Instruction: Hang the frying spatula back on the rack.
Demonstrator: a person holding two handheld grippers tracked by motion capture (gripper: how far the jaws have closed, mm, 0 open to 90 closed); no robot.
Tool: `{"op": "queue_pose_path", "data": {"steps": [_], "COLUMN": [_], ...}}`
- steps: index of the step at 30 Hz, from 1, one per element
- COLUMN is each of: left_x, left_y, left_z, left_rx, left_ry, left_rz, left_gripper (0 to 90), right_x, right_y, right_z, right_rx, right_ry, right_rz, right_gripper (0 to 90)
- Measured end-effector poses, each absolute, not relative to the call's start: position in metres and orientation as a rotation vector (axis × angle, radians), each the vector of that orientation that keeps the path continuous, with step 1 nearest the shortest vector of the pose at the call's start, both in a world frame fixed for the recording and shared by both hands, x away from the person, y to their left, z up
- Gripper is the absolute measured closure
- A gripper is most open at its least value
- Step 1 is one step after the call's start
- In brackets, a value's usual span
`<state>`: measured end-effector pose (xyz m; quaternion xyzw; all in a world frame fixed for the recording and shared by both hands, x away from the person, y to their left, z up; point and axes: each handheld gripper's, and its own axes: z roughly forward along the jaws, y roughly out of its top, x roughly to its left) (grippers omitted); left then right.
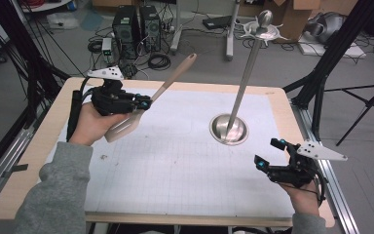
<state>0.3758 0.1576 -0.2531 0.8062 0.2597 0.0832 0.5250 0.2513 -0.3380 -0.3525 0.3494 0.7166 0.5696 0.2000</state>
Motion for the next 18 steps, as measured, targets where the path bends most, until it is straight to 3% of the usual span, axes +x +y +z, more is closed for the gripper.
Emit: {"op": "queue_pose_path", "data": {"steps": [18], "left_x": [0.373], "left_y": [0.143], "left_z": [-0.230], "left_rx": [1.899], "left_ry": [0.543], "left_rz": [0.190], "left_gripper": [77.1], "right_x": [0.250], "right_y": [-0.338], "right_z": [-0.353], "right_rx": [0.956], "right_ry": [1.999], "right_rz": [1.605], "right_gripper": [9.1]}}
